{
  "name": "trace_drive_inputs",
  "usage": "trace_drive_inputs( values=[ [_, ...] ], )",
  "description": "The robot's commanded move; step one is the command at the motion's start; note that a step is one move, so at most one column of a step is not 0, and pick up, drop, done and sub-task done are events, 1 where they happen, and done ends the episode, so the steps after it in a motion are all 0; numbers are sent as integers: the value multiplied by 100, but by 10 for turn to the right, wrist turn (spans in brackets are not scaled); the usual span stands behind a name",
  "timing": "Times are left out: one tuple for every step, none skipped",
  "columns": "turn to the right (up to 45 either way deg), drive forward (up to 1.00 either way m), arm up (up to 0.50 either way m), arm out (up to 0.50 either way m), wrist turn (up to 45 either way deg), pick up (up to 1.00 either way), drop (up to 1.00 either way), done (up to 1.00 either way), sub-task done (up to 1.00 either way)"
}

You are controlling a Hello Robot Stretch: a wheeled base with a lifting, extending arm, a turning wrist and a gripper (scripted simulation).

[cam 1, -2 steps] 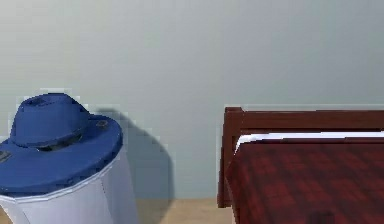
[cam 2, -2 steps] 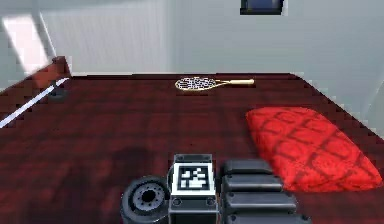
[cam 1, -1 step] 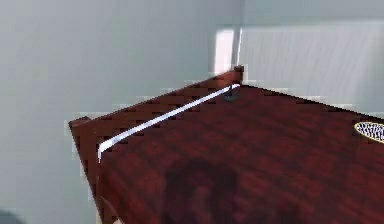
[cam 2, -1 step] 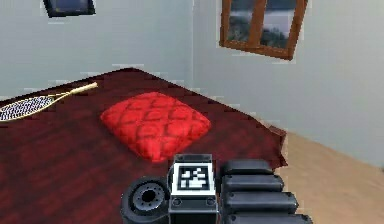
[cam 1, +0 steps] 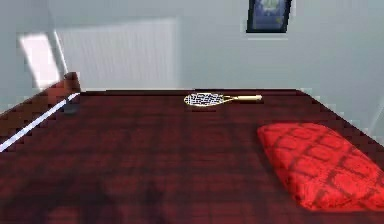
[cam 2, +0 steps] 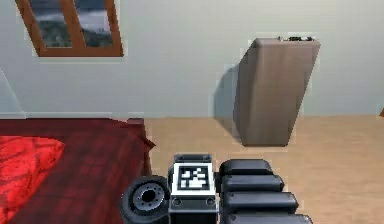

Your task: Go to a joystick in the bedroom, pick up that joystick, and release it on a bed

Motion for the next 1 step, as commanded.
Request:
trace_drive_inputs(
  values=[
    [450, 0, 0, 0, 0, 0, 0, 0, 0]
  ],
)
